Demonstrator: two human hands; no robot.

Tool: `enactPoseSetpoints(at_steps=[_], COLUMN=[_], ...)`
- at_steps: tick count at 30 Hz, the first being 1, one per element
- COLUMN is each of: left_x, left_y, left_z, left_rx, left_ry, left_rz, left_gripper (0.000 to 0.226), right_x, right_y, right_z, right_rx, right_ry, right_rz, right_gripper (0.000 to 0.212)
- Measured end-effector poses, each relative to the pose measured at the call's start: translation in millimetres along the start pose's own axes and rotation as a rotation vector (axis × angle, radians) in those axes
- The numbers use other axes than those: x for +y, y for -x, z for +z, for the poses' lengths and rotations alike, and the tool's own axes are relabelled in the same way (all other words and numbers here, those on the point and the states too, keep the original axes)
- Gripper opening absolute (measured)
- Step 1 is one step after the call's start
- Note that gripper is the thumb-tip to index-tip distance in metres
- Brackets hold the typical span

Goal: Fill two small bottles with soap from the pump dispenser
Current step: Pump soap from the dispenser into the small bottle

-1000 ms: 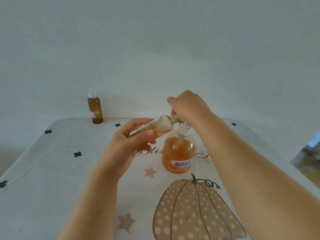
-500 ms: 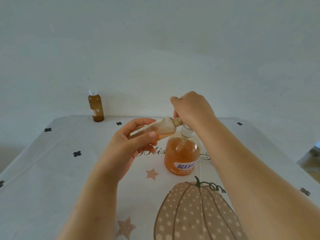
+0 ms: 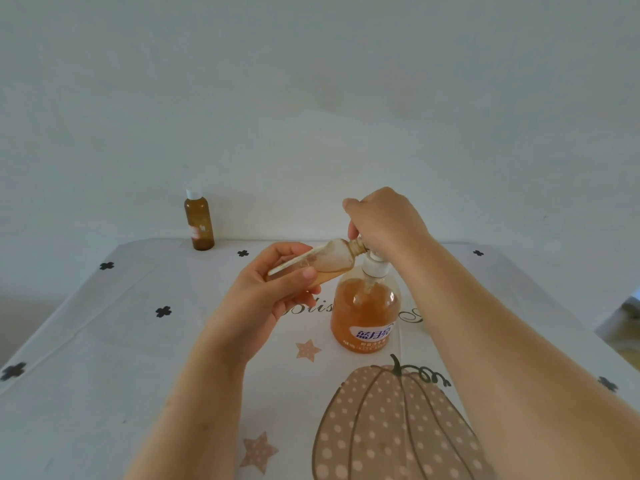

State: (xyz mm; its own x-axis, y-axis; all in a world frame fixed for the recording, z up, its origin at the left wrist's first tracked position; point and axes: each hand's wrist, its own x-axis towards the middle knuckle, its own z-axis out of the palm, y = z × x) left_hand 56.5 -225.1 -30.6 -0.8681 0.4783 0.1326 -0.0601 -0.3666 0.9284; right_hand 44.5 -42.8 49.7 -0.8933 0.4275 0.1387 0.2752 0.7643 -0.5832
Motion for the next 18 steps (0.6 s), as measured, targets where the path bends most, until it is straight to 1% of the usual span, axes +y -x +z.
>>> enactPoseSetpoints(at_steps=[4, 18], left_x=[1.7, 1.4], left_y=[0.3, 0.7], left_z=[0.9, 3.0], left_rx=[-0.015, 0.000], left_ry=[0.020, 0.010], left_rz=[0.011, 0.031], left_gripper=[0.034, 0.031], right_x=[-6.8, -3.6], right_y=[-1.0, -3.2], right_z=[-7.5, -3.1], right_rx=[-0.053, -0.017], right_ry=[0.060, 0.086], right_rz=[-0.015, -0.055], right_gripper=[0.041, 0.051])
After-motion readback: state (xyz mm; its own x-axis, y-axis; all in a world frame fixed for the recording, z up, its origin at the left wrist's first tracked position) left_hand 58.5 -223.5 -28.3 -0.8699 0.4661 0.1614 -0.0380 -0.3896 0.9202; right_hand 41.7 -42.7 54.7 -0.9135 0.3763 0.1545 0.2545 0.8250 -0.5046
